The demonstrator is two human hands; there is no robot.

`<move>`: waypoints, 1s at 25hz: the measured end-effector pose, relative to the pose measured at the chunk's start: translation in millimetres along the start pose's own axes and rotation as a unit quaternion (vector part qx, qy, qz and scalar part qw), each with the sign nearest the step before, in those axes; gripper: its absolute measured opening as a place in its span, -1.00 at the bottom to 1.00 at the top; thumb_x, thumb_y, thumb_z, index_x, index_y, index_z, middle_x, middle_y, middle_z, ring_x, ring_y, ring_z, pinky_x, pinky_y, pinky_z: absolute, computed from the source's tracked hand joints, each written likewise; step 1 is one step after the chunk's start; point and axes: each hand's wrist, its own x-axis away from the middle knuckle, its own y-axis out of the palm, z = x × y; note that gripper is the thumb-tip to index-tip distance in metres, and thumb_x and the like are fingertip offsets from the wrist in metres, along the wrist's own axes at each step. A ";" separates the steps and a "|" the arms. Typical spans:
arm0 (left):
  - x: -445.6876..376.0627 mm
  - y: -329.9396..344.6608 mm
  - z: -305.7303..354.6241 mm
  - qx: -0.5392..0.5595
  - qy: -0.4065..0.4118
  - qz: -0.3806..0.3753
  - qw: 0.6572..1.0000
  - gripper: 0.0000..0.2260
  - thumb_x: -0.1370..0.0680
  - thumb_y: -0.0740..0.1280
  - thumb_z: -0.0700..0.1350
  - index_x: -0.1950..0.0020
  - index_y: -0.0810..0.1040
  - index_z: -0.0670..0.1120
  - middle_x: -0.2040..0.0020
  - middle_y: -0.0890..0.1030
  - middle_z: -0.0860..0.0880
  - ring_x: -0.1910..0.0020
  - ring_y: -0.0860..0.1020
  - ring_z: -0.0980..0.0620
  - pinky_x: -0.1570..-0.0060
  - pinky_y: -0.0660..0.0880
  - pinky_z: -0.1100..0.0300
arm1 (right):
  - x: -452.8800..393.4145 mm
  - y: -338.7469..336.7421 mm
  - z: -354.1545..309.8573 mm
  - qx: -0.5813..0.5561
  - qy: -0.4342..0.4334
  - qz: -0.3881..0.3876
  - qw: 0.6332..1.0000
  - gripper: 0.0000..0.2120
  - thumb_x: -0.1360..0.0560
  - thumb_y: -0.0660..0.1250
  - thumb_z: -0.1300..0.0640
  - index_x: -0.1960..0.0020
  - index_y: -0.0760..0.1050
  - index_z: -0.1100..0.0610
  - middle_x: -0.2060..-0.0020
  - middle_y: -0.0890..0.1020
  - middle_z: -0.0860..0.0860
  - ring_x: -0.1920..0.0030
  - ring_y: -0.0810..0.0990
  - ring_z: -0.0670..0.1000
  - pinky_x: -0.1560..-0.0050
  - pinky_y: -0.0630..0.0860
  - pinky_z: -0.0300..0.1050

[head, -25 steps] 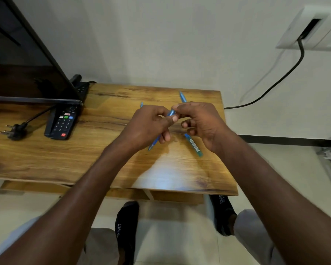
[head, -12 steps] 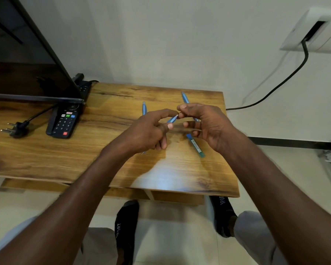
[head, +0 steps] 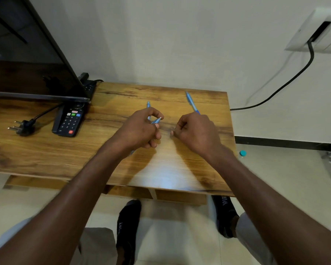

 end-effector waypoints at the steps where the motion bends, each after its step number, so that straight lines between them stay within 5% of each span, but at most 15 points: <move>1: -0.4 -0.5 -0.1 0.003 -0.005 0.000 1.000 -0.76 -0.72 0.24 -0.25 -0.30 0.54 0.01 0.06 0.72 -0.22 0.32 0.64 -0.06 0.39 0.52 0.17 | 0.9 3.0 -2.3 0.040 -0.010 0.010 0.999 -0.83 -0.51 0.52 -0.10 0.08 0.66 -0.01 0.17 0.71 -0.04 0.06 0.69 0.09 0.04 0.66 0.08; 5: -2.2 1.6 4.6 0.013 -0.014 0.000 1.000 -0.77 -0.71 0.24 -0.27 -0.28 0.54 0.00 0.10 0.71 -0.19 0.28 0.67 -0.08 0.32 0.57 0.10 | 2.6 9.2 -7.6 0.075 -0.035 0.016 0.996 -0.88 -0.55 0.49 -0.04 0.00 0.66 -0.01 0.14 0.70 -0.04 0.05 0.68 0.07 0.03 0.66 0.08; 14: 0.1 2.2 11.9 0.044 -0.013 0.007 0.999 -0.82 -0.70 0.24 -0.26 -0.24 0.57 -0.12 0.09 0.73 -0.17 0.25 0.70 -0.03 0.24 0.57 0.09 | 7.2 9.0 -11.3 -0.090 -0.010 -0.001 0.996 -0.89 -0.53 0.51 0.13 -0.02 0.77 -0.01 0.12 0.77 -0.06 0.03 0.71 -0.02 -0.03 0.67 0.09; 25: -1.1 5.1 13.2 0.037 -0.019 0.012 0.999 -0.83 -0.70 0.25 -0.25 -0.22 0.59 -0.09 0.09 0.74 -0.13 0.26 0.71 0.02 0.23 0.57 0.11 | 6.8 11.4 -11.8 -0.019 -0.024 0.002 1.000 -0.74 -0.56 0.34 0.26 -0.14 0.71 0.04 -0.03 0.75 0.00 -0.03 0.69 0.04 -0.06 0.67 0.07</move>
